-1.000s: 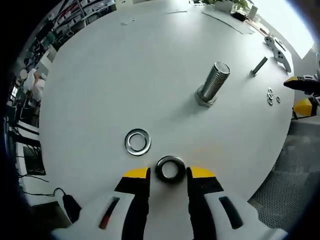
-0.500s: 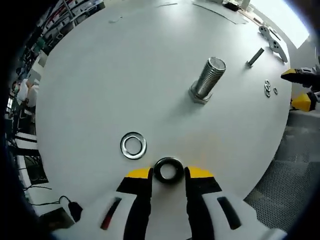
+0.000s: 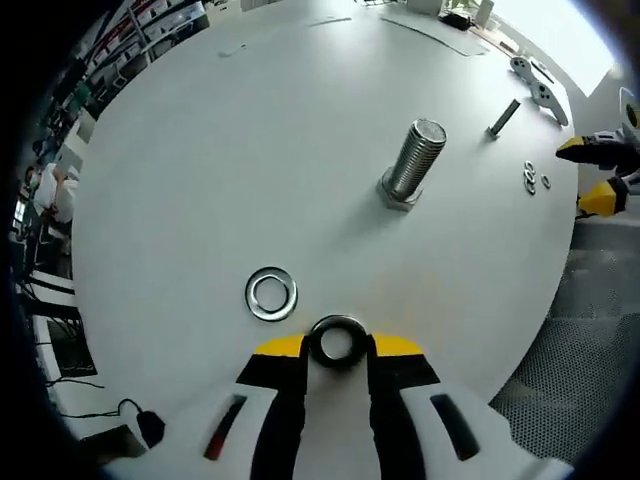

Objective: Place the washer onto the threaded stud by aligning its center hole with the stud, sliding it down to the base, and recovering from edge contact or off-axis alignment until the washer reaches the visible bottom stop.

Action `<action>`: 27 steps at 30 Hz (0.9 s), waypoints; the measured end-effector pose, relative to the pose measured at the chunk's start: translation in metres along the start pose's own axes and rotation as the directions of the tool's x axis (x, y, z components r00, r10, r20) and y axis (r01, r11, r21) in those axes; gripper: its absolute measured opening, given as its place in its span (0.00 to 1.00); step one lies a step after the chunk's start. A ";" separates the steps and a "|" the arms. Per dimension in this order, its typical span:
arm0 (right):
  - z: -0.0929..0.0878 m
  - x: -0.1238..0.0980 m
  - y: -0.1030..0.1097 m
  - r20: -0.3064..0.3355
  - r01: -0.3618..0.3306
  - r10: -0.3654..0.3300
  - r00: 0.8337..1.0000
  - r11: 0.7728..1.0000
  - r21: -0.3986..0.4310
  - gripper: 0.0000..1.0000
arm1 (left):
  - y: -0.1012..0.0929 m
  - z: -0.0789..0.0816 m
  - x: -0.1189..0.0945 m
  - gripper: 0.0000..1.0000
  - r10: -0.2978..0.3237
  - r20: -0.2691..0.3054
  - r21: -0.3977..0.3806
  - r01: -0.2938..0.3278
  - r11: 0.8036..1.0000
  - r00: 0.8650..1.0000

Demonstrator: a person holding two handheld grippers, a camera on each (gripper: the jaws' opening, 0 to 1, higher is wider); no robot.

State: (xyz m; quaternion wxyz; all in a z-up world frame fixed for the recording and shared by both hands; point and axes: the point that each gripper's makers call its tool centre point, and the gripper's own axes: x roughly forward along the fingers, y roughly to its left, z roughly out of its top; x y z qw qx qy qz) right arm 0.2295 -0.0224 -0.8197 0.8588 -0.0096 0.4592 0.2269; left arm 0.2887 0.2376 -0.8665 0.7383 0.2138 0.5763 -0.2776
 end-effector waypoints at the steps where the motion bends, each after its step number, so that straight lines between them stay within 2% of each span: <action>1: 0.001 0.000 0.000 0.003 0.000 0.000 1.000 1.000 0.006 0.52 | 0.001 -0.004 -0.001 0.21 -0.002 -0.020 0.004 0.002 1.000 1.000; 6: 0.002 0.000 0.001 0.008 -0.005 0.005 1.000 1.000 0.008 0.52 | 0.004 -0.014 -0.003 0.21 -0.004 -0.050 0.011 0.004 1.000 0.999; 13: 0.003 -0.001 0.001 0.011 -0.009 0.009 1.000 1.000 0.012 0.52 | 0.006 -0.028 -0.005 0.23 -0.004 -0.152 0.061 0.014 0.998 0.988; 20: 0.005 0.000 0.003 0.019 -0.017 0.017 1.000 1.000 0.014 0.52 | 0.007 -0.027 -0.005 0.22 -0.011 -0.155 0.058 0.020 0.998 0.988; 27: 0.008 0.000 0.004 0.028 -0.023 0.023 0.999 1.000 0.016 0.52 | 0.007 -0.028 -0.005 0.22 0.008 -0.164 0.047 0.000 0.999 0.986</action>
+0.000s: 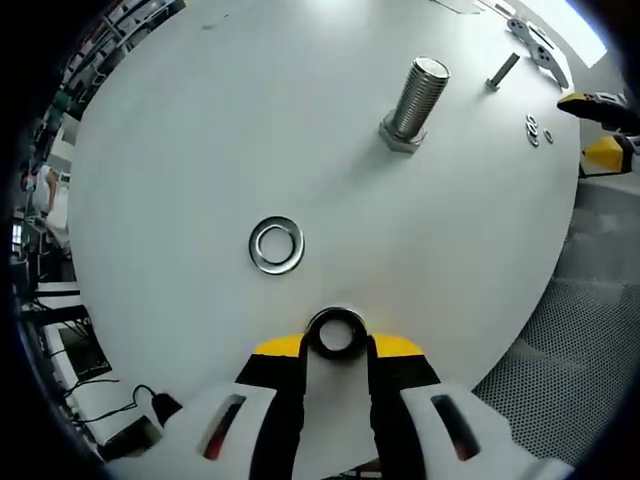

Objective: Place the washer onto the threaded stud by aligning its center hole with the stud, sliding it down to the base, and recovering from edge contact or off-axis alignment until the washer reaches the visible bottom stop.

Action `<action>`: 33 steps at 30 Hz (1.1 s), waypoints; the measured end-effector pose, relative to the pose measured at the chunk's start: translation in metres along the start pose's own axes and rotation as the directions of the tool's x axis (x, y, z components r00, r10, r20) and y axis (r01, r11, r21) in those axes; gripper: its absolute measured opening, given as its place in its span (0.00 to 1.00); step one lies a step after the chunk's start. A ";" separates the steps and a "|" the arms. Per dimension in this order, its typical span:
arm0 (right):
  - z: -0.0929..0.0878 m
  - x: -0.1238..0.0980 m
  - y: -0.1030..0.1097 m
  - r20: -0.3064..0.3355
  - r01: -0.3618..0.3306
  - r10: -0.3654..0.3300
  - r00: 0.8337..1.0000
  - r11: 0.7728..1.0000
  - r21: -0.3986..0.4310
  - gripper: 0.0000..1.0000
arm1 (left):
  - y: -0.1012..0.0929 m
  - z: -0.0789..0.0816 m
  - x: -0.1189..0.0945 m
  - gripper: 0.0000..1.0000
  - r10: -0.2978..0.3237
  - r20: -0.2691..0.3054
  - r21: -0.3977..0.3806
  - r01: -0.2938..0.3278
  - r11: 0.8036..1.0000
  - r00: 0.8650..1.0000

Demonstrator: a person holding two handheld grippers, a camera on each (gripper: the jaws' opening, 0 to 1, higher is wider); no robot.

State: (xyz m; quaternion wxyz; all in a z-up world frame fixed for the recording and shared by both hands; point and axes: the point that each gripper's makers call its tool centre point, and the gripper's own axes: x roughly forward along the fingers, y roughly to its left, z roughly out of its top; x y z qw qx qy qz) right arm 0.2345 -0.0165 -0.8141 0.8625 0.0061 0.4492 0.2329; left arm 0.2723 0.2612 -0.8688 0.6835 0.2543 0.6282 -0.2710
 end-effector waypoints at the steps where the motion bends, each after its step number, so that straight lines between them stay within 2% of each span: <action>1: -0.001 0.000 0.000 -0.002 0.000 0.000 1.000 1.000 -0.002 0.52 | 0.001 0.000 0.000 0.22 -0.002 0.007 -0.004 0.002 1.000 1.000; 5: -0.001 0.000 -0.001 -0.001 0.000 0.000 1.000 1.000 0.010 0.52 | 0.001 0.000 0.000 0.22 -0.012 0.013 -0.011 0.012 1.000 1.000; 7: 0.000 0.000 -0.001 0.003 0.000 -0.001 1.000 1.000 0.013 0.52 | 0.001 0.002 -0.001 0.22 -0.020 0.015 -0.067 0.020 0.998 1.000; 12: -0.002 0.002 0.001 -0.006 -0.005 0.005 1.000 1.000 0.005 0.52 | 0.001 0.002 0.000 0.23 -0.006 0.015 -0.079 0.007 0.997 1.000; 16: -0.001 0.002 0.002 -0.005 -0.008 0.008 1.000 1.000 0.003 0.52 | -0.002 0.003 -0.001 0.27 -0.021 0.022 -0.114 0.023 0.993 1.000; 23: -0.001 0.001 0.001 -0.004 -0.006 0.006 1.000 1.000 0.010 0.52 | -0.002 0.003 0.000 0.26 -0.001 0.019 -0.132 0.003 0.991 1.000; 26: -0.001 0.001 0.001 -0.003 -0.006 0.006 1.000 1.000 0.007 0.52 | -0.001 0.003 0.000 0.23 0.004 0.024 -0.119 -0.001 0.993 1.000; 27: 0.000 0.001 0.001 -0.002 -0.007 0.007 1.000 1.000 0.008 0.52 | -0.002 0.002 0.000 0.22 0.001 0.021 -0.093 0.001 0.996 1.000; 28: 0.000 0.001 0.001 -0.001 -0.008 0.008 1.000 1.000 0.007 0.52 | -0.001 0.002 0.000 0.22 0.003 0.021 -0.106 -0.001 0.994 1.000; 33: 0.000 0.000 0.001 0.003 -0.006 0.006 1.000 1.000 0.010 0.52 | -0.002 0.004 0.000 0.21 0.008 -0.012 -0.106 -0.009 0.994 1.000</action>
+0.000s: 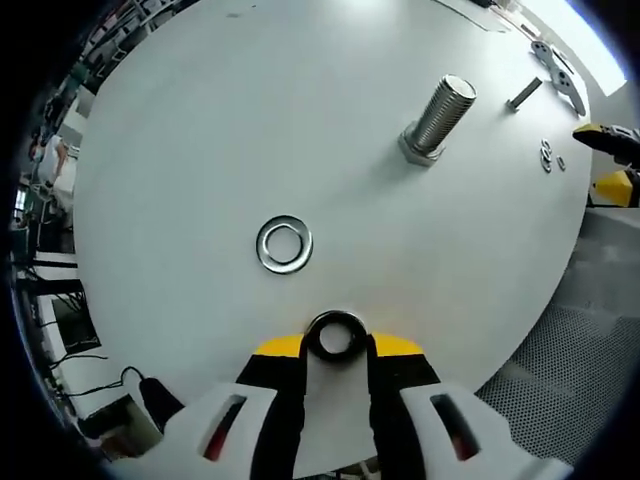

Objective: Place the washer onto the threaded stud by aligning its center hole with the stud, sliding it down to the base, and recovering from edge contact or off-axis alignment until the washer reaches the visible bottom stop.

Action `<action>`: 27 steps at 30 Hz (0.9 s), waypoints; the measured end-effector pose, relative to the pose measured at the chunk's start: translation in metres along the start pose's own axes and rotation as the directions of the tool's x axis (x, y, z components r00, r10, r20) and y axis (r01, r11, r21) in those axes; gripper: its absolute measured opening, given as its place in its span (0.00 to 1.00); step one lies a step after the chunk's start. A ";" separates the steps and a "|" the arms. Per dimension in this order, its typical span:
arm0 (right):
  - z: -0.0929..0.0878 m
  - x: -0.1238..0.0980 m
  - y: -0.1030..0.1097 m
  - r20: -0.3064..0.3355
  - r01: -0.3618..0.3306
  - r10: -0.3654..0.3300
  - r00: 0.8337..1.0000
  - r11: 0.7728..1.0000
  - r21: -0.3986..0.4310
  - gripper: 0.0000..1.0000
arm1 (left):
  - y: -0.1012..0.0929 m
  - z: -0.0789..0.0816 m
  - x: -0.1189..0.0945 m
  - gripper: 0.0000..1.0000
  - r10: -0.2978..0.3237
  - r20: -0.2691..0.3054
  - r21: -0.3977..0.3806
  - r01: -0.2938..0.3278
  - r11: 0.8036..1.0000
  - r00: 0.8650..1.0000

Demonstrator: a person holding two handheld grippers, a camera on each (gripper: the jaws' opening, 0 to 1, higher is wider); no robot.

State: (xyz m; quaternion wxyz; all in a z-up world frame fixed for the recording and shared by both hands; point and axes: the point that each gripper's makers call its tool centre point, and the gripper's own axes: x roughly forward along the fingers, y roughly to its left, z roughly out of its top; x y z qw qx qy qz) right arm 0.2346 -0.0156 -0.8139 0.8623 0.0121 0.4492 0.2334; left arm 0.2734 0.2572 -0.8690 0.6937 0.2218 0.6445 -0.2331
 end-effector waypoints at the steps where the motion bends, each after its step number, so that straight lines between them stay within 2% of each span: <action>1: 0.000 0.000 -0.001 0.001 0.000 0.000 1.000 1.000 0.001 0.52 | 0.000 -0.001 0.000 0.21 -0.001 0.000 -0.005 0.001 1.000 1.000; 10: 0.000 0.000 -0.002 0.002 0.002 -0.002 1.000 1.000 0.006 0.52 | 0.001 -0.001 0.000 0.21 -0.004 0.006 -0.030 0.004 1.000 1.000; 16: 0.000 0.001 0.001 -0.002 -0.002 0.001 1.000 1.000 -0.001 0.52 | 0.002 -0.002 -0.001 0.22 -0.006 0.068 -0.036 0.009 0.999 0.998; 19: 0.000 0.001 0.001 -0.004 -0.002 0.002 1.000 1.000 -0.006 0.52 | -0.001 0.001 -0.002 0.26 -0.025 0.109 -0.111 0.037 0.993 0.994; 22: 0.001 0.001 0.001 0.001 -0.001 0.001 1.000 1.000 -0.004 0.52 | 0.000 0.002 0.000 0.26 -0.002 0.097 -0.096 0.011 0.995 0.995; 24: 0.001 0.001 0.001 0.001 -0.002 0.002 1.000 1.000 -0.001 0.52 | 0.000 0.003 -0.001 0.26 0.005 0.088 -0.138 0.007 0.990 0.996; 27: 0.000 0.000 0.001 -0.001 0.000 0.000 1.000 1.000 -0.006 0.52 | 0.000 0.003 0.000 0.26 0.002 0.073 -0.134 0.007 0.991 0.997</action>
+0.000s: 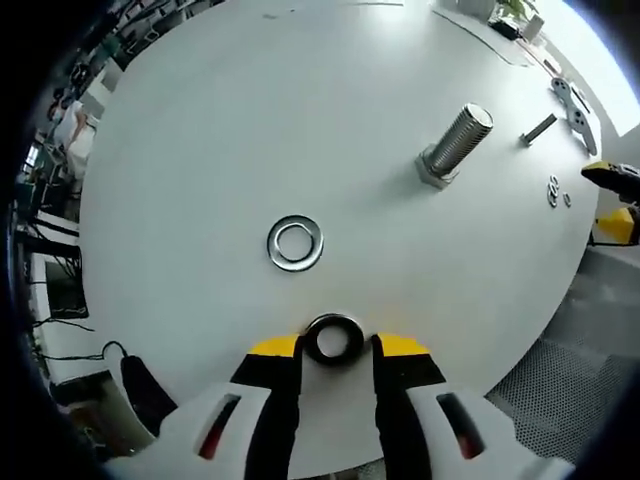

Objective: Place the washer onto the threaded stud by aligning its center hole with the stud, sliding it down to the base, and recovering from edge contact or off-axis alignment until the washer reaches the visible bottom stop.

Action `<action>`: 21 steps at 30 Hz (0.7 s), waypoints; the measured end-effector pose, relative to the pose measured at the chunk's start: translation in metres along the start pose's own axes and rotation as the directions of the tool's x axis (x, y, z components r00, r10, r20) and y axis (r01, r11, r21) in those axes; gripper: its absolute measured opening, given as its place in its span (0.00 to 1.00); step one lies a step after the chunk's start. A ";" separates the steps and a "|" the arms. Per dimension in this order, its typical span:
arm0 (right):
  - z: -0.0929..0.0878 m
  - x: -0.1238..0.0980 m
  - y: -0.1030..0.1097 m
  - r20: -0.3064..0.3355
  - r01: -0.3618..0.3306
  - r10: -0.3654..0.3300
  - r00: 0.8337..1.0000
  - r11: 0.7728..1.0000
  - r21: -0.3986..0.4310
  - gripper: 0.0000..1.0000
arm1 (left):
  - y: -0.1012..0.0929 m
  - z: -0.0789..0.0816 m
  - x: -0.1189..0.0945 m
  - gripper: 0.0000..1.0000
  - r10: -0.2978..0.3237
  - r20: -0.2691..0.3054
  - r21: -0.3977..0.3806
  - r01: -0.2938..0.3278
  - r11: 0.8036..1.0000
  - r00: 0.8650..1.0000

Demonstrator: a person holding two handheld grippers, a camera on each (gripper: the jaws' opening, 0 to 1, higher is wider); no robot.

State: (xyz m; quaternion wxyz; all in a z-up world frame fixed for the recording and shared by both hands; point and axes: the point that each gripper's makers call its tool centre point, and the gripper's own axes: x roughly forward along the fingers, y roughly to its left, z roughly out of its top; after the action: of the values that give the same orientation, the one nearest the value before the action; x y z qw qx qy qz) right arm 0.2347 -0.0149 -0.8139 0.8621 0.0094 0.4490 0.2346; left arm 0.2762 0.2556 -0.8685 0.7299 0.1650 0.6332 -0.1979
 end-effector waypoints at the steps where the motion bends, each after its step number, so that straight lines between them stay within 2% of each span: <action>1: 0.000 0.000 0.000 0.001 -0.001 0.001 1.000 1.000 0.001 0.52 | 0.000 0.000 0.000 0.26 0.000 -0.008 0.008 0.000 1.000 1.000; 5: 0.001 0.000 -0.001 0.003 0.003 -0.003 1.000 1.000 0.000 0.52 | 0.005 -0.001 -0.001 0.22 -0.002 -0.015 -0.012 0.002 1.000 1.000; 8: 0.001 -0.001 -0.002 0.004 0.005 -0.005 1.000 1.000 0.002 0.52 | 0.005 0.000 -0.001 0.21 -0.001 -0.016 0.012 0.001 1.000 1.000; 14: 0.002 -0.001 -0.001 0.006 0.003 -0.003 1.000 1.000 0.003 0.52 | 0.003 -0.003 -0.004 0.20 0.000 0.014 0.007 0.000 1.000 1.000; 18: 0.001 -0.001 -0.001 0.006 0.003 -0.003 1.000 1.000 0.004 0.52 | 0.003 -0.002 -0.003 0.19 0.007 0.032 0.036 -0.008 0.999 0.999; 21: 0.002 -0.002 -0.003 0.008 0.006 -0.006 1.000 1.000 0.008 0.52 | 0.001 -0.001 -0.003 0.19 0.009 0.029 0.099 -0.012 0.995 1.000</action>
State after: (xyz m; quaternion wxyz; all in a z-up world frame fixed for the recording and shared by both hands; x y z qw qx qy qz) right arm 0.2366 -0.0179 -0.8121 0.8646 0.0127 0.4463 0.2303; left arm 0.2751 0.2570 -0.8658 0.7307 0.2016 0.6113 -0.2277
